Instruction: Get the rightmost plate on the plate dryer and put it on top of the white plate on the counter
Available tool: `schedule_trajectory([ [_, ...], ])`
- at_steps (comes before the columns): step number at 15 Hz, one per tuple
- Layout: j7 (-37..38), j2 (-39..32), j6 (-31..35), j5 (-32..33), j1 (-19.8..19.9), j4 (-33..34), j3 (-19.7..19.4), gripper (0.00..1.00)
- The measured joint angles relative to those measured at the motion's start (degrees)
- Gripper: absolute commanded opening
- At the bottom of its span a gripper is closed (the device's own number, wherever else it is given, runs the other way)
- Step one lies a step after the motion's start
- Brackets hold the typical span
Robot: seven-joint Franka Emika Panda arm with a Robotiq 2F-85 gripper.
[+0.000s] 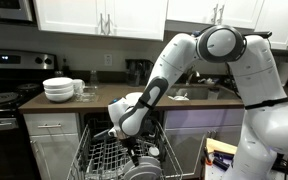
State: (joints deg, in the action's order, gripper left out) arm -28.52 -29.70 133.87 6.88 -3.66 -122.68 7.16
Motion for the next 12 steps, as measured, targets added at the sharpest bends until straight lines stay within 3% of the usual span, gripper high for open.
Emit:
schedule_trajectory([
  [3,0.0,0.0,-0.5,0.0,0.4,0.3,0.0,0.61],
  [4,0.0,0.0,-0.6,0.0,0.6,0.4,0.0,0.53],
  [5,0.0,0.0,-0.6,0.0,0.7,0.5,0.0,0.54],
  [6,0.0,0.0,-0.7,0.0,0.8,0.5,0.0,0.34],
  [10,0.0,0.1,-1.5,0.0,0.9,1.0,0.0,0.09],
  [12,0.0,0.2,-2.5,0.0,0.9,1.4,0.0,0.02],
])
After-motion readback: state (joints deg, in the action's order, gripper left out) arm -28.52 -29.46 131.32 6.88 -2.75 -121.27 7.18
